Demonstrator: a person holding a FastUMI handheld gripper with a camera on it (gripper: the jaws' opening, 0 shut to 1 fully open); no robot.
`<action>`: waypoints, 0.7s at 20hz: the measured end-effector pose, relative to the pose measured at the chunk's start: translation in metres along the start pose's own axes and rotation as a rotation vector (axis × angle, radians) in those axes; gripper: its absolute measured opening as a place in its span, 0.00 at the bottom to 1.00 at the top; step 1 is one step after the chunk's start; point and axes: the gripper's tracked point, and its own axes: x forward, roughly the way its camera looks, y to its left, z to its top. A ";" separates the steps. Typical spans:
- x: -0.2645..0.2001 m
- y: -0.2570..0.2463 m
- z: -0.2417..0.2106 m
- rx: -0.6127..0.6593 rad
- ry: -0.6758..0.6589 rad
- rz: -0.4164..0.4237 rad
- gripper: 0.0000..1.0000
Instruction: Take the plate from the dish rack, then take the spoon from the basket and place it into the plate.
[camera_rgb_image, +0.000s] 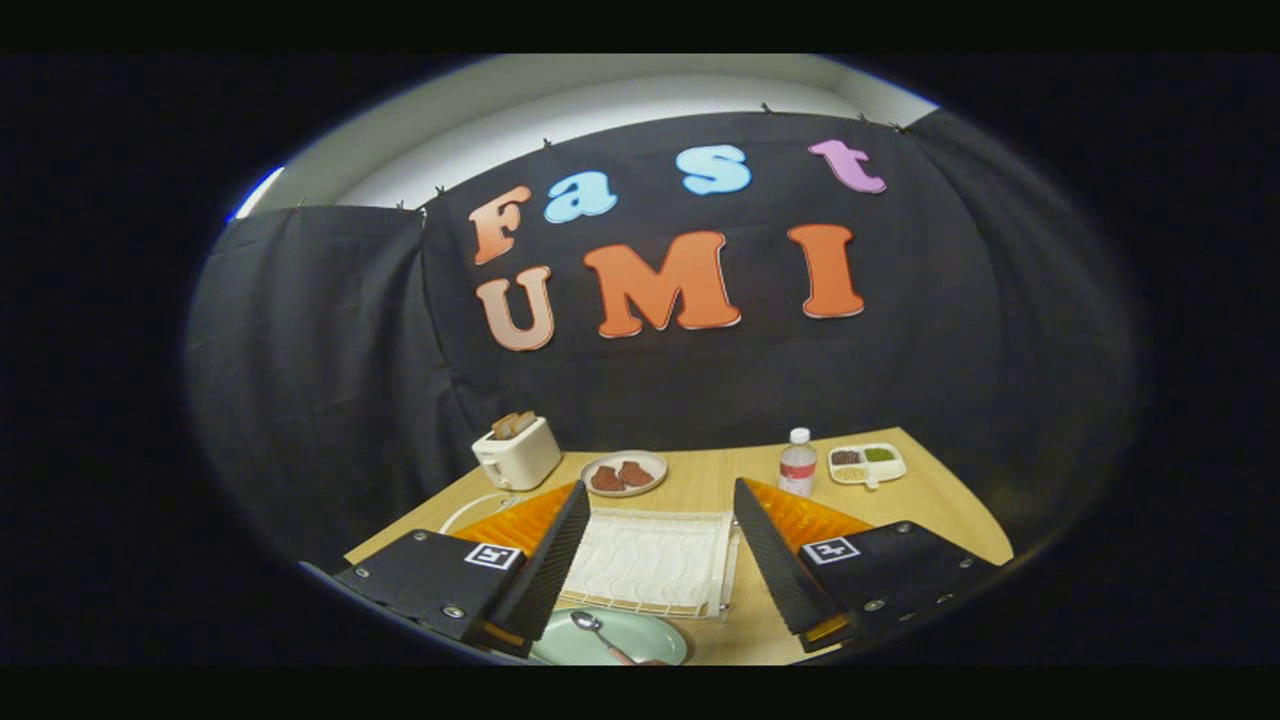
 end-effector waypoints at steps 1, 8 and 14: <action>0.000 -0.004 0.011 -0.022 -0.032 -0.019 0.88; -0.003 -0.020 0.053 -0.125 -0.182 -0.118 0.90; -0.003 -0.027 0.059 -0.102 -0.197 -0.181 0.91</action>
